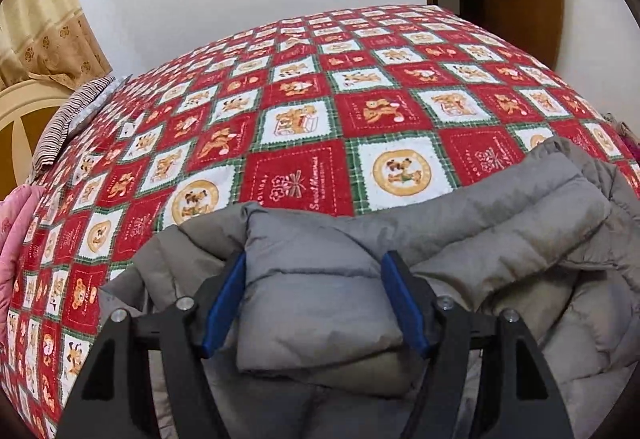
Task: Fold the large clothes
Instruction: 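Lift the held hem with both tools and fold it toward the collar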
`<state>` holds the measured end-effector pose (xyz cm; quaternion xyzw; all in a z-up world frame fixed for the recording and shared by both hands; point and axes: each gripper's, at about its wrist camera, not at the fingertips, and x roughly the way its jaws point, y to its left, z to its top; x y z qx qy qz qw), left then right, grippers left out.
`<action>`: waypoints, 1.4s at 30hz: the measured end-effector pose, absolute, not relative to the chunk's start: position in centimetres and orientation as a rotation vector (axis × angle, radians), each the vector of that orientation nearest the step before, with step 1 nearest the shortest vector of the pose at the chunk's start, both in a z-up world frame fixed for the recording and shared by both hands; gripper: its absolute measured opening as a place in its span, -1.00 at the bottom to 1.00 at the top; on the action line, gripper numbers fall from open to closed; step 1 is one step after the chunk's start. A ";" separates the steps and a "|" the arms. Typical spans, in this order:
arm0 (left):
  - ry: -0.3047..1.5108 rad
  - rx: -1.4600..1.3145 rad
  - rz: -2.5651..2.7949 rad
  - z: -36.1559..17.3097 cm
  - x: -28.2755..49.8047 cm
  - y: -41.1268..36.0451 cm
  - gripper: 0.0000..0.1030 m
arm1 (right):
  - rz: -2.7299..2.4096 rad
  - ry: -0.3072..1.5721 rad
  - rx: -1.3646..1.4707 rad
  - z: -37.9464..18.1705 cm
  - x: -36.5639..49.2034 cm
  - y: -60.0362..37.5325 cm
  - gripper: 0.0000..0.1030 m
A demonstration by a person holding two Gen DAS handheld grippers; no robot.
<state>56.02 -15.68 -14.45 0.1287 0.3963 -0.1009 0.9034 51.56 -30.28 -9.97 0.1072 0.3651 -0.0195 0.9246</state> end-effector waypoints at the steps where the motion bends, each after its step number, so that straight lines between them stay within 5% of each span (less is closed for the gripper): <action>1: 0.803 0.253 -0.206 -14.0 55.9 -15.5 0.38 | -0.029 0.750 0.205 -9.6 52.2 -29.8 0.21; 4: 0.746 0.210 -0.222 -12.4 55.3 -15.3 0.38 | -0.010 0.769 0.162 -9.5 55.1 -28.0 -0.26; 16: 0.836 0.257 -0.240 -16.9 56.8 -17.2 0.50 | 0.067 0.893 0.146 -17.2 58.7 -25.8 -0.26; 42: 0.813 0.282 -0.217 -18.6 56.6 -17.8 0.58 | 0.029 0.908 0.085 -19.5 58.9 -24.9 -0.26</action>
